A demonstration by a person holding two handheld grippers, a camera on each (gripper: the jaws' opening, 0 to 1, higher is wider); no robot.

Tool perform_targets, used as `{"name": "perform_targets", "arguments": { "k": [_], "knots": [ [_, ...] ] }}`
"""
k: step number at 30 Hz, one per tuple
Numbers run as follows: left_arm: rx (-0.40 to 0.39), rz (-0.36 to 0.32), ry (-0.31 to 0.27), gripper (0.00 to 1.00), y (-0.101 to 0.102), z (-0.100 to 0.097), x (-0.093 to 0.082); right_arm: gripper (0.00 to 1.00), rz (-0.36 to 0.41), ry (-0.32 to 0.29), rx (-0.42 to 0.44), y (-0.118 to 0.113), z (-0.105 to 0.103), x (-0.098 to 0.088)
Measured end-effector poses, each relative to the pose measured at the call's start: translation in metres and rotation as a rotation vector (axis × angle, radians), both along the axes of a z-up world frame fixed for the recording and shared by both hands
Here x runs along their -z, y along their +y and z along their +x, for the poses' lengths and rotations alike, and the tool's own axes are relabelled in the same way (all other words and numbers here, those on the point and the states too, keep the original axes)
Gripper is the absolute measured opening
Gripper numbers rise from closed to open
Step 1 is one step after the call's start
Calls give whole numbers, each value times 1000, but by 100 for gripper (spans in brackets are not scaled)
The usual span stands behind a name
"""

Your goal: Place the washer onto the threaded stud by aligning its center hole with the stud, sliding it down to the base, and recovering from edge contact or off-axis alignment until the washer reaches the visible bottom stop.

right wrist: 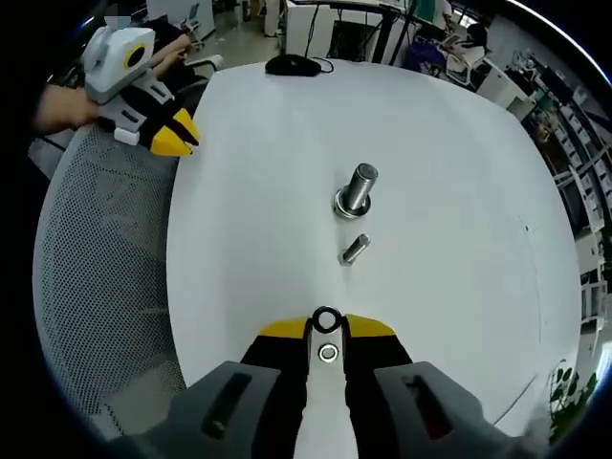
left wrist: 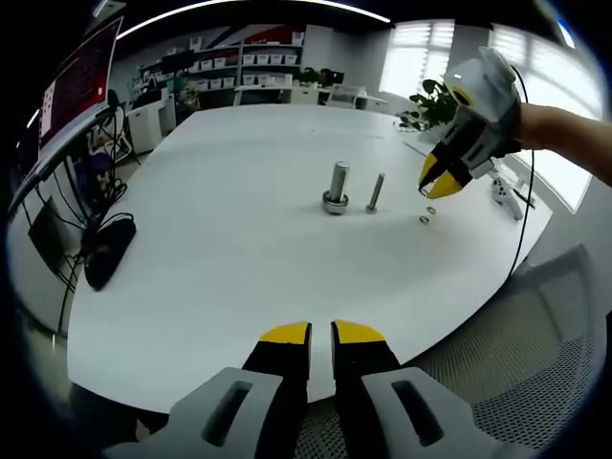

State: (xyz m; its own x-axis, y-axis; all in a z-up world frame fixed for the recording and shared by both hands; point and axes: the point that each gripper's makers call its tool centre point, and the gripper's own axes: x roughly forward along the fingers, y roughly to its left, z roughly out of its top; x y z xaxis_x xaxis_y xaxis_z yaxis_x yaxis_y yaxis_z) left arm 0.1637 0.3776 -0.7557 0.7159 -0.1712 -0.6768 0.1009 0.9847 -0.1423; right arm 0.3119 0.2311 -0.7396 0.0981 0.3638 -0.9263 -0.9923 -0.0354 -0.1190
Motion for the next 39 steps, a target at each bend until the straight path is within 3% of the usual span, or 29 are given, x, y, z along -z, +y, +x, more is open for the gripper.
{"name": "perform_targets", "arguments": {
  "k": [8, 13, 29, 39],
  "knots": [
    [-4, -1, -2, 6, 1, 0, 0, 15, 16, -3, -7, 13, 10, -2],
    [-10, -2, -10, 6, 1, 1, -1, 15, 18, -38, -12, 22, 18, -2],
    [-11, 0, -15, 5, 4, 2, -1, 15, 92, -47, -17, 49, 23, -7],
    [-13, -2, -23, 4, 4, 3, -2, 15, 58, -42, -39, 51, 24, 2]
  ]
}}
